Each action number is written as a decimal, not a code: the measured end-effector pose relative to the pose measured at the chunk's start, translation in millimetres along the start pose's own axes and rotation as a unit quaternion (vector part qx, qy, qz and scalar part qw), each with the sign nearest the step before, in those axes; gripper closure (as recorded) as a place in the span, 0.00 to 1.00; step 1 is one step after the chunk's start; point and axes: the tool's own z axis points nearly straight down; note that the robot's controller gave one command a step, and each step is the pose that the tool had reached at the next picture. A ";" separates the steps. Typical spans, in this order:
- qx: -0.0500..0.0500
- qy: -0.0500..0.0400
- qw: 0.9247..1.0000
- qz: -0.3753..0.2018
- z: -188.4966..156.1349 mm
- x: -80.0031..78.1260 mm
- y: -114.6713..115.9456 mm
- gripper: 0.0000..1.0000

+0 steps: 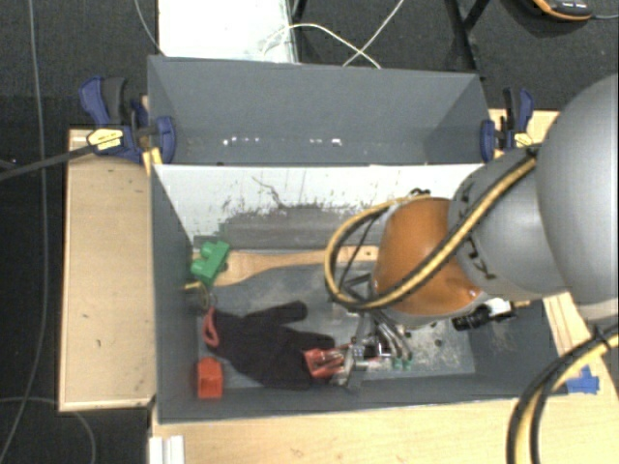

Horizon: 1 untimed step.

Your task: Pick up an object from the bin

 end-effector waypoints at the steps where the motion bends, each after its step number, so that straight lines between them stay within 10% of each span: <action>1: 0.001 -0.007 1.000 -0.014 -61.3 2.9 27.3 0.00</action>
Offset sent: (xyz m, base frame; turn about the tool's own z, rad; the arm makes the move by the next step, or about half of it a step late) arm 0.0619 0.0683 0.0296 0.3653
